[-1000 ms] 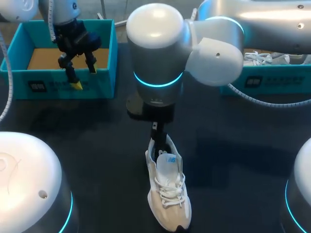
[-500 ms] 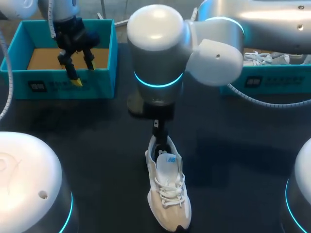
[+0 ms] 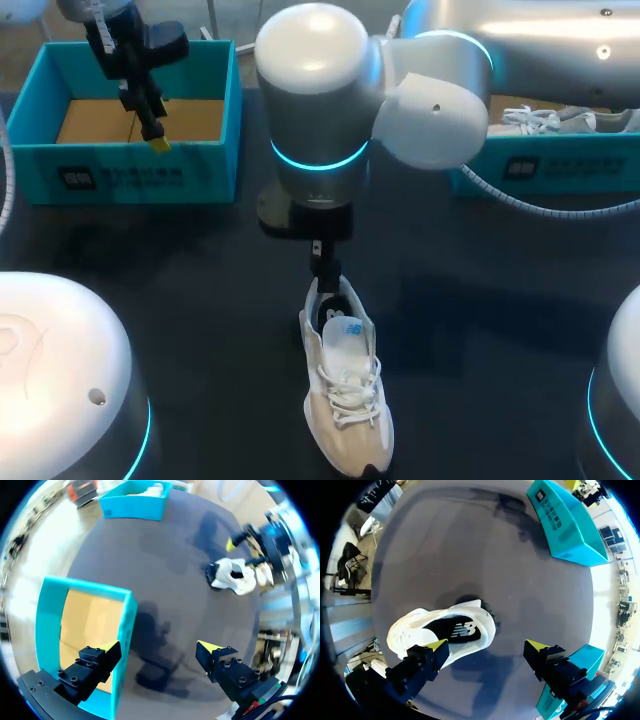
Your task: Take the shoe out of the shoebox, open the shoe tongue, remove and reinsert the insole, then place the shoe into the shoebox
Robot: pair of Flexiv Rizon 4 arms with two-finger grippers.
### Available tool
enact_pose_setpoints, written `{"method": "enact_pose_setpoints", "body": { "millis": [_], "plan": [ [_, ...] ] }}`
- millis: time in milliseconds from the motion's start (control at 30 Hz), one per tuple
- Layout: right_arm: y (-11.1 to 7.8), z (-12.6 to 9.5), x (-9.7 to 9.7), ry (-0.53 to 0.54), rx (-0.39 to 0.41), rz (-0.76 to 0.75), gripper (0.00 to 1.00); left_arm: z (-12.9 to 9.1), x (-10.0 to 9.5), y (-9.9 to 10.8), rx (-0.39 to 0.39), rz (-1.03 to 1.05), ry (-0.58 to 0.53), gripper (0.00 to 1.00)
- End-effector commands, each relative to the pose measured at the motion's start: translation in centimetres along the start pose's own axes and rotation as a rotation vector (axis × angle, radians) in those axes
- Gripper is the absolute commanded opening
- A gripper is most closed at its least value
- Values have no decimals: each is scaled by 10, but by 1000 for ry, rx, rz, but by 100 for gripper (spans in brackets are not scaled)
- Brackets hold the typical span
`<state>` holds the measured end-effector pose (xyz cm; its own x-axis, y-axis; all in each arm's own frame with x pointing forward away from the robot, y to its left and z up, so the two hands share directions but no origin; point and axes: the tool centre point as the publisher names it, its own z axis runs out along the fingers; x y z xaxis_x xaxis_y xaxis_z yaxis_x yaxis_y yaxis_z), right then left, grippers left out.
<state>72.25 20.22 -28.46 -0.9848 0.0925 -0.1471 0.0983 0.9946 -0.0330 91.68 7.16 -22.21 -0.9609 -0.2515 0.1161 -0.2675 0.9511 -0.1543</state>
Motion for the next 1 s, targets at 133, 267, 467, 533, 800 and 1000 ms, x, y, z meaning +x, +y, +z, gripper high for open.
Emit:
{"method": "enact_pose_setpoints", "body": {
  "millis": [133,267,467,533,800,1000],
  "plan": [
    [3,16,-2,13,-24,-29,100,-5,-13,15,25,-187,21,100],
    [1,25,-4,24,-48,-37,100,-7,-22,20,16,-270,28,100],
    [1,38,-8,38,-58,-55,100,-16,-33,28,-7,-403,-7,100],
    [1,42,-9,39,-61,-64,100,-18,-37,31,-22,-451,-23,100],
    [3,55,-12,61,-74,-71,100,-21,-45,47,-35,-583,-44,100],
    [8,64,-9,79,-80,-62,100,-22,-50,62,-34,-654,-51,100]
  ]
}}
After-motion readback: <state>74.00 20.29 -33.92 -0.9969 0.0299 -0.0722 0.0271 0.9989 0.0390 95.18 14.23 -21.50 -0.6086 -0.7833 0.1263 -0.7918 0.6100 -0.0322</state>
